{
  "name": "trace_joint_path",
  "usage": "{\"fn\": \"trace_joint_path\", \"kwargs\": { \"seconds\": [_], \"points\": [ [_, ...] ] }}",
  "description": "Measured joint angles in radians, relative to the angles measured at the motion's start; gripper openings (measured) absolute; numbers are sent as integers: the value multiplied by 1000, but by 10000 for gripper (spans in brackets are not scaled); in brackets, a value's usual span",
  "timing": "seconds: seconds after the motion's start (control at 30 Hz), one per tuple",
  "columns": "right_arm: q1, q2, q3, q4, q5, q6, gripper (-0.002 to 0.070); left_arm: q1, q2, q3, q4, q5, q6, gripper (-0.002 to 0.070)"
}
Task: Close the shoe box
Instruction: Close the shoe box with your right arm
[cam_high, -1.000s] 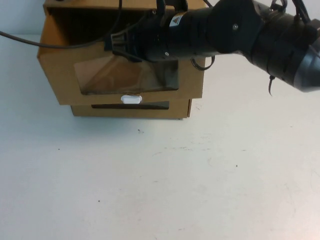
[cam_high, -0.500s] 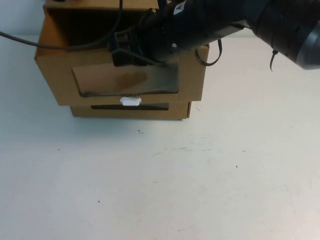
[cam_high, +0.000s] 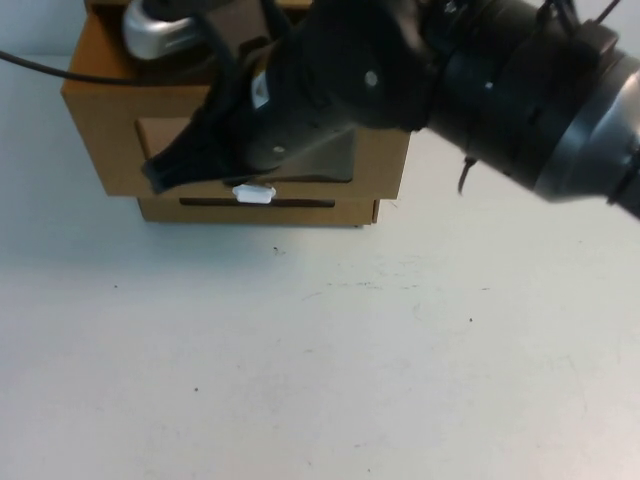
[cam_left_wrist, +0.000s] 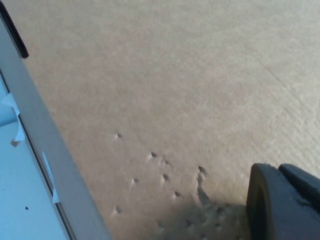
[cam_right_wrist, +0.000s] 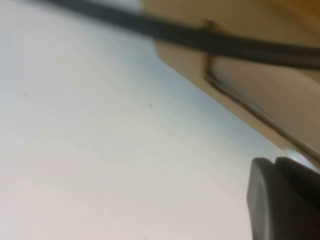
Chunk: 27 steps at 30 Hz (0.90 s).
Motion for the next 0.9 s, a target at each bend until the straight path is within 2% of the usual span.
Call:
{"fn": "trace_joint_path", "kwargs": {
  "seconds": [0.1, 0.2, 0.57, 0.9],
  "points": [
    [48, 12, 0, -66, -61, 59, -11, 0, 0, 0, 0, -2, 0, -2],
    [48, 28, 0, -90, -111, 92, -11, 0, 0, 0, 0, -2, 0, -2],
    [2, 66, 0, -100, -277, 130, -11, 0, 0, 0, 0, -2, 0, -2],
    [-89, 109, 0, -25, -352, 131, -11, 0, 0, 0, -2, -4, 0, -2]
  ]
}}
